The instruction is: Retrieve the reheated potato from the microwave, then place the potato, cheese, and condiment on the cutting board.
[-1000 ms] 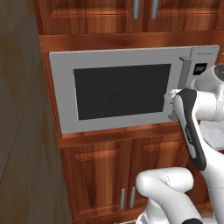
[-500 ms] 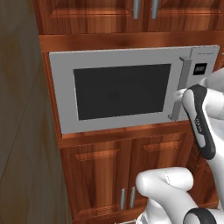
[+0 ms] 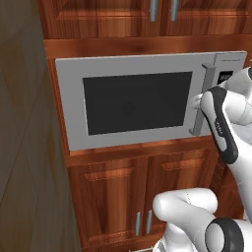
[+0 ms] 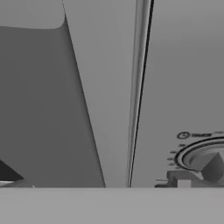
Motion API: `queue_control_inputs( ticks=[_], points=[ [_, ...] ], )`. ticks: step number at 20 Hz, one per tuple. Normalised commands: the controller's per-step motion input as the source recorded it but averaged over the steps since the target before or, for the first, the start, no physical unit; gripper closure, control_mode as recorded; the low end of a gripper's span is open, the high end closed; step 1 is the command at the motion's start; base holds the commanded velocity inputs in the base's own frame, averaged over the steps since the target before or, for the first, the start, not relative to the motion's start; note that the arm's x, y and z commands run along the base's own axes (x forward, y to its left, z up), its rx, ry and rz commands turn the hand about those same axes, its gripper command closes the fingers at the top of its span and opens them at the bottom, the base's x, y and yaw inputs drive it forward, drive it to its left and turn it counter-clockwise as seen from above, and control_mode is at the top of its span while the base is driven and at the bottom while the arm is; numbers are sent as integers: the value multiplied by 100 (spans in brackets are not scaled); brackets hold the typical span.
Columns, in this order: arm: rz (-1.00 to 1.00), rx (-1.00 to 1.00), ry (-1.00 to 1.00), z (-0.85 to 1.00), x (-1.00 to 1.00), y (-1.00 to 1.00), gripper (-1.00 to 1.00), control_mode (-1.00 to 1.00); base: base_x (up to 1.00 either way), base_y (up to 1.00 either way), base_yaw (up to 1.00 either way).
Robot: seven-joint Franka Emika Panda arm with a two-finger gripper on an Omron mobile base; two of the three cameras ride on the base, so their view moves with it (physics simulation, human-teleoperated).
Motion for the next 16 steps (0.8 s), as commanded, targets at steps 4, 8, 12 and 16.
queue_control_inputs(
  ticks=[4, 8, 12, 16],
  points=[
    [-6, 0, 0, 0, 23, 7, -100, -100, 0, 0, 0],
    [-7, 0, 0, 0, 7, 12, -100, -100, 0, 0, 0],
    [-4, 0, -2, 0, 6, 19, -100, -100, 0, 0, 0],
    [-1, 0, -2, 0, 10, 19, -100, -100, 0, 0, 0]
  ],
)
